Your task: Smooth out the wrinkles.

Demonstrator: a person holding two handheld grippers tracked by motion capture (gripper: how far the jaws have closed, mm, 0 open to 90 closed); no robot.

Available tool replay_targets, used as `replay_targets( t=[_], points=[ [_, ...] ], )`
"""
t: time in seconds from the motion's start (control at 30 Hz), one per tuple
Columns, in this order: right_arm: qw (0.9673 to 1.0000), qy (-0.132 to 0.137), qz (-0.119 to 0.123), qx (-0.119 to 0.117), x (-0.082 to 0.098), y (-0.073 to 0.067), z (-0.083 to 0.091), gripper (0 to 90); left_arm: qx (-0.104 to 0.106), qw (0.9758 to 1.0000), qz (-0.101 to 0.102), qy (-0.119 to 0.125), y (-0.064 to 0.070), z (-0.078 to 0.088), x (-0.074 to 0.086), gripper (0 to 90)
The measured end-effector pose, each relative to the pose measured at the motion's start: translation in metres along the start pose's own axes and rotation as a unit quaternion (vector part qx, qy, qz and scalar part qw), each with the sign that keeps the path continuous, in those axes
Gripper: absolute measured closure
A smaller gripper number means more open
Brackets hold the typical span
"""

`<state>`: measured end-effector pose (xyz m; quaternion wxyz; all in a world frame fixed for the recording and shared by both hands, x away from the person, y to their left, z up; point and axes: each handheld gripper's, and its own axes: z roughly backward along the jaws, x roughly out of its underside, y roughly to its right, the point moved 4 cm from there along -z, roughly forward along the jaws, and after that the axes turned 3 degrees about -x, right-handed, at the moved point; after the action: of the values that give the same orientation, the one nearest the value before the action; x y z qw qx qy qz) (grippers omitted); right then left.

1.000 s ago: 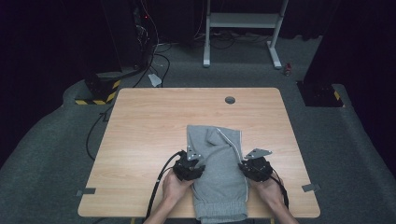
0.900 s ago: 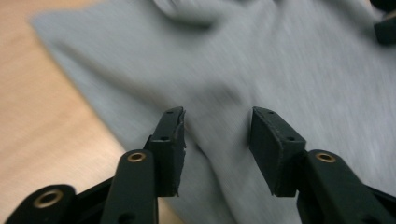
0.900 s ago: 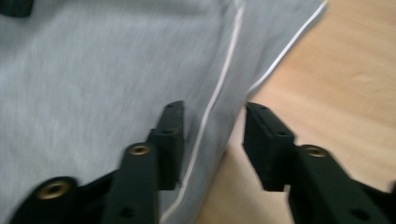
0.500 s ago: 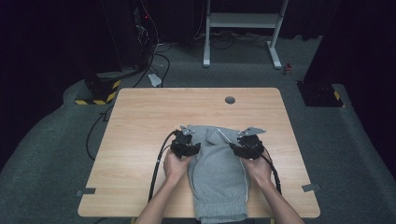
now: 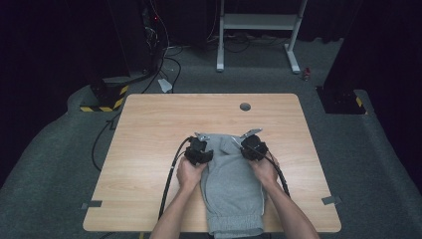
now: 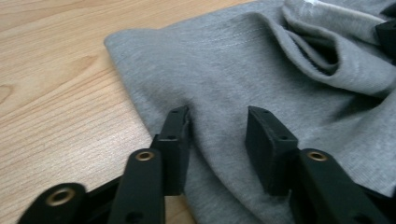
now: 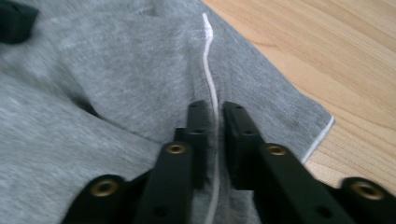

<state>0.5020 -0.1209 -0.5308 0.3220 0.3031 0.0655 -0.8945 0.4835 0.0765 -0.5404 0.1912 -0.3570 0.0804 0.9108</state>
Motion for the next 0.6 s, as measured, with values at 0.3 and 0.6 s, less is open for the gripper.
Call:
replay_targets(
  t=[0.3, 0.6],
  points=[
    [0.9952, 0.086, -0.044, 0.016, 0.002, 0.029, 0.043, 85.3, 0.004, 1.0, 0.005, 0.002, -0.005, 0.002, 0.002, 64.9],
    [0.996, 0.045, -0.077, -0.01, 0.031, 0.033, 0.021, 76.1, 0.009, 0.9999, 0.004, -0.002, -0.005, 0.003, 0.003, 67.9]
  ],
)
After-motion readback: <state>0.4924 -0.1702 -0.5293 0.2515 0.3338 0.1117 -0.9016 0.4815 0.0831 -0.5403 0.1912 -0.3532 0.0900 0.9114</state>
